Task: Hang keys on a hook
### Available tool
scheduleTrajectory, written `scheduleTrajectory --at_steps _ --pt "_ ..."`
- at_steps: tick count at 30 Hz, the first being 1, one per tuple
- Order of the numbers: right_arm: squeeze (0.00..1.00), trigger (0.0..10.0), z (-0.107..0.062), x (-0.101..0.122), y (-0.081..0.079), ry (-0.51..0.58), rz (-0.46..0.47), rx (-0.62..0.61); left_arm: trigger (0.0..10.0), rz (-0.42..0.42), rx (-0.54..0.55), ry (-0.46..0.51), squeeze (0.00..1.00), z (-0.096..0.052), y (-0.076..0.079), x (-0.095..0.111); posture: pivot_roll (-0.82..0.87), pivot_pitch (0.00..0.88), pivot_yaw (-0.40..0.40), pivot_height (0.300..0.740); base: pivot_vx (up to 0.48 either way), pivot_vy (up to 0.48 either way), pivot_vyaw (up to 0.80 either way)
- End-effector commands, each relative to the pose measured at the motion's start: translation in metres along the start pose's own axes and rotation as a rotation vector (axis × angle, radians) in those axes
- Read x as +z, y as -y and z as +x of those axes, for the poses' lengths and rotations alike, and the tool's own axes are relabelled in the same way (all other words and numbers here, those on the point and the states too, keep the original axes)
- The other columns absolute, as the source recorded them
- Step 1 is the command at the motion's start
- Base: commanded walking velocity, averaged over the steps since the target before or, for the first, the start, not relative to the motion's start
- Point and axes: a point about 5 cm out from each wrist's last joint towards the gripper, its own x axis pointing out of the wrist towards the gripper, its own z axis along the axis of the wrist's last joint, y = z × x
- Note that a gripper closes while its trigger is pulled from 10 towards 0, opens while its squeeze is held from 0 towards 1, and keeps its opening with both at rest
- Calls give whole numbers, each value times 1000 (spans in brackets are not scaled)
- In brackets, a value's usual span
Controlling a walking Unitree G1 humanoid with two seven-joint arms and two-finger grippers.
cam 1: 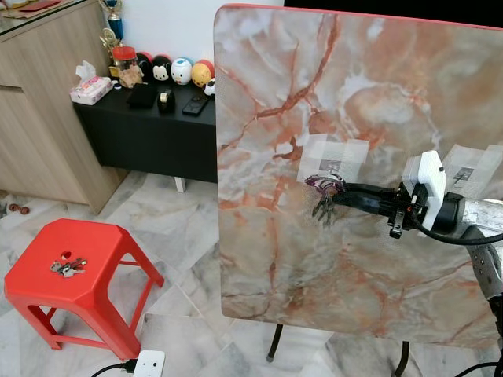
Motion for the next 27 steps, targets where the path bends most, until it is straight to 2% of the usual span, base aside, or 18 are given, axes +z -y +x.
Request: scheduleTrajectory --at_steps 1,27 --pt "0 10000 -5 1 3 -7 -5 -27 10000 4 -5 -7 0 0 1 -2 -141 62 -55 740 0 0 0" --pt "0 10000 7 1 16 16 -6 -56 10000 4 -1 -4 0 0 2 -2 -136 54 -62 740 0 0 0"
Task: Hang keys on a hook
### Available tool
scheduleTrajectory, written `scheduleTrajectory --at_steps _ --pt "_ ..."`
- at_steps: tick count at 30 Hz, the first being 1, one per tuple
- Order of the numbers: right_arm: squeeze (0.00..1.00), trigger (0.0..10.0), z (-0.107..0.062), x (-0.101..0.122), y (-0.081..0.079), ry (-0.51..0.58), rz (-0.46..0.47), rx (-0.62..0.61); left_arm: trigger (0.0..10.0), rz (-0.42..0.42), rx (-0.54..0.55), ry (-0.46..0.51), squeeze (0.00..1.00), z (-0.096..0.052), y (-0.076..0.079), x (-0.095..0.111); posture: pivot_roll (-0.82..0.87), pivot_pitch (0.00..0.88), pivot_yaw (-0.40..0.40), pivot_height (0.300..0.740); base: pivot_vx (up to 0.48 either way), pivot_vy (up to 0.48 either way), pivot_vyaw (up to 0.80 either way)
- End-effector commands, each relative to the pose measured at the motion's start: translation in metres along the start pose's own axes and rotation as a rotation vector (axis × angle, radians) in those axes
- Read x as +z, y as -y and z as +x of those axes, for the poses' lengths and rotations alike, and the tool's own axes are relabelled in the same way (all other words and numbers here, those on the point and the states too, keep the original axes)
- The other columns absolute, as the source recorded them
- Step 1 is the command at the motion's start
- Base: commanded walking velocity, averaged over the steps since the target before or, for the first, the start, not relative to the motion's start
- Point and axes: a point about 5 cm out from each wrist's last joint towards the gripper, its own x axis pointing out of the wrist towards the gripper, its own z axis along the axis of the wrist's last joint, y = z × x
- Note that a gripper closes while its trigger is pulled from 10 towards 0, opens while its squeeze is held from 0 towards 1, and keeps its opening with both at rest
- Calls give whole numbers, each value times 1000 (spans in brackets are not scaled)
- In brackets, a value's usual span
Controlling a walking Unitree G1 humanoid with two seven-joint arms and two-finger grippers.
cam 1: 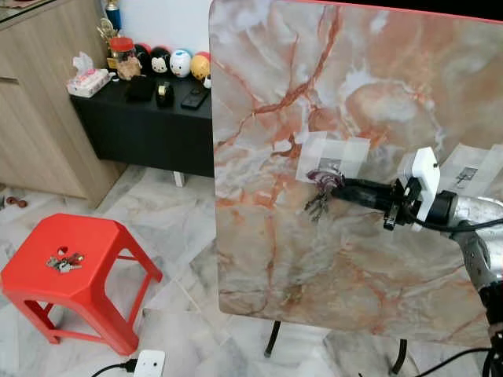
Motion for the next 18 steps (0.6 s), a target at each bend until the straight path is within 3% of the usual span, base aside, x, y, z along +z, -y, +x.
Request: scheduleTrajectory --at_steps 1,18 --pt "0 10000 1 5 3 6 -28 -7 10000 4 0 -4 0 0 2 -2 -136 54 -62 740 0 0 0" --pt "0 10000 9 1 9 -17 -39 -36 10000 6 3 -1 0 0 2 -2 -132 61 -66 740 0 0 0"
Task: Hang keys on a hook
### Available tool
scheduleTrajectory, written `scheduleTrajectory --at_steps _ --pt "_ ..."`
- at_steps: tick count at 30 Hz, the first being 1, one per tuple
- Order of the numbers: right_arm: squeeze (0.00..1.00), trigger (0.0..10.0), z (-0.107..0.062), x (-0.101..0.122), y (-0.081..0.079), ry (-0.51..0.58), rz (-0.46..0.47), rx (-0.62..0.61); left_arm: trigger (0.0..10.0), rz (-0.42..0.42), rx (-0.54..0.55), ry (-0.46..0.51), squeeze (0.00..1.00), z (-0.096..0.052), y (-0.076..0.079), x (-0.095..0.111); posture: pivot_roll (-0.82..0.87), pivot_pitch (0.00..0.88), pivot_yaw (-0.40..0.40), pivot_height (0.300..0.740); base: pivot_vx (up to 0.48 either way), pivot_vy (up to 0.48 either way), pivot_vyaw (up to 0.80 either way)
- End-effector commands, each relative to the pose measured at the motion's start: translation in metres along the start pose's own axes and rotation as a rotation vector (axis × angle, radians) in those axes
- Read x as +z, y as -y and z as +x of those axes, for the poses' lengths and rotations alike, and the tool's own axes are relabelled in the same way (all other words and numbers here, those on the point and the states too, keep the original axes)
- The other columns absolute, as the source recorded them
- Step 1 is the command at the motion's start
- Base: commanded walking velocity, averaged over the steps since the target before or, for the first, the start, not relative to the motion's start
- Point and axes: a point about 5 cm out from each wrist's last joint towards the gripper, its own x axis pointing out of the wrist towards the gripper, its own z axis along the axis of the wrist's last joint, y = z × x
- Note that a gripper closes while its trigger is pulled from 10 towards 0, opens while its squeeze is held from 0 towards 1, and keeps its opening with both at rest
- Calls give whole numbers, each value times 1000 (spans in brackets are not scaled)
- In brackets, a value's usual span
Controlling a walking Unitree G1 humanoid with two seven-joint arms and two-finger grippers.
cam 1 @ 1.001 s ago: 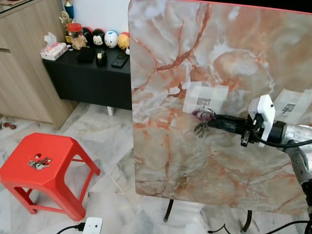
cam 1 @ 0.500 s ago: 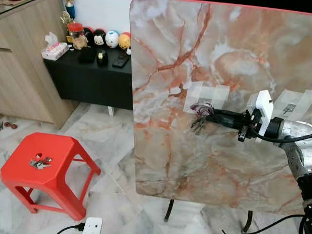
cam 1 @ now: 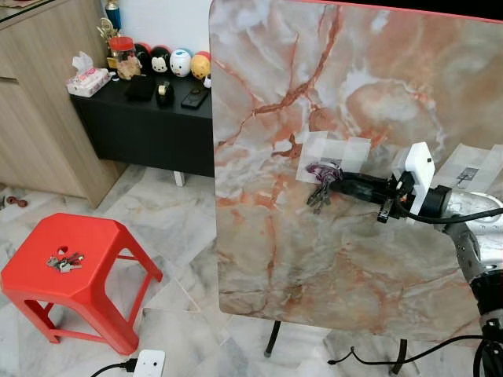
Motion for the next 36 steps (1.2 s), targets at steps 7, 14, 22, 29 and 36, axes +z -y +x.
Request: scheduleTrajectory --at_steps 7,14,22,29,36 --pt "0 10000 -1 1 6 -22 -33 -30 10000 6 -2 -3 0 0 2 -2 -132 63 -67 740 0 0 0" --pt "0 10000 -3 -5 7 -32 -20 -56 10000 9 -5 -1 0 0 2 -2 -133 65 -65 740 0 0 0" --pt "0 10000 -3 -5 7 -31 -21 -56 10000 10 -5 1 0 0 2 -1 -133 65 -66 740 0 0 0" --pt "0 10000 -3 -9 5 -45 -15 -38 10000 11 -7 1 0 0 3 -1 -131 66 -67 740 0 0 0" --pt "0 10000 -4 -13 2 -53 -7 -20 10000 15 -13 -2 0 0 3 -1 -129 66 -66 740 0 0 0"
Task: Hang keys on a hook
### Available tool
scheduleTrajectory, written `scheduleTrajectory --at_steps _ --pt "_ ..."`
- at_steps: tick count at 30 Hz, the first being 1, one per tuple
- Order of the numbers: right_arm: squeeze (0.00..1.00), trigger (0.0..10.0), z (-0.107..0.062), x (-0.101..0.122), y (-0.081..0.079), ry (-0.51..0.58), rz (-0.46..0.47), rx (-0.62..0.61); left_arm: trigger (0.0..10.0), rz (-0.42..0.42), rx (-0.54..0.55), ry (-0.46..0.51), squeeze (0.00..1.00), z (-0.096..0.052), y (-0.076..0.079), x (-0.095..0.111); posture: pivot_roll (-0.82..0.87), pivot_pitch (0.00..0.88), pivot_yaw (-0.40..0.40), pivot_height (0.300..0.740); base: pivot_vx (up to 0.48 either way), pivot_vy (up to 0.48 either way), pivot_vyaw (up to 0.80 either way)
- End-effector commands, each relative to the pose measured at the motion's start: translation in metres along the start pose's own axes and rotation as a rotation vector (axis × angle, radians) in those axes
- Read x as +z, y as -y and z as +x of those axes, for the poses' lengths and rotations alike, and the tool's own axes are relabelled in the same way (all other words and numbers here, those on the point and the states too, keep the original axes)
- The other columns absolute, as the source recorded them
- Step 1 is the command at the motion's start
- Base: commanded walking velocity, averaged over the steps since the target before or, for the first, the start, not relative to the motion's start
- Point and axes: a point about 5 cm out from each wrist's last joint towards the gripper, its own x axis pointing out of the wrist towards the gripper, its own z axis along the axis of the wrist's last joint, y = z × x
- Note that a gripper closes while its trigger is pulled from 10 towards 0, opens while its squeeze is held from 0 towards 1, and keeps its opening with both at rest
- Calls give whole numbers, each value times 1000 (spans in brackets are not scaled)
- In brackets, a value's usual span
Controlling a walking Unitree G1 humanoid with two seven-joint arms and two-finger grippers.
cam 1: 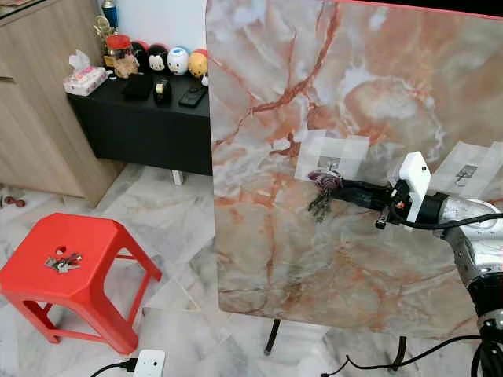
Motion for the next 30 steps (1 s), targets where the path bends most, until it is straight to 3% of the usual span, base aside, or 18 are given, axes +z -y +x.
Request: scheduleTrajectory --at_steps 1,28,29,30 --pt "0 10000 -1 -1 0 -12 -2 7 10000 13 -11 -6 0 0 3 -2 -129 66 -66 740 0 0 0" --pt "16 10000 -3 -8 -10 -53 19 102 10000 19 -12 -7 0 0 3 -2 -130 65 -65 740 0 0 0" --pt "1000 10000 -3 -8 -10 -49 23 103 10000 19 -12 -7 0 0 3 -2 -129 65 -65 740 0 0 0" --pt "1000 10000 -3 -8 -10 -49 23 103 10000 19 -12 -7 0 0 3 -2 -129 65 -65 740 0 0 0"
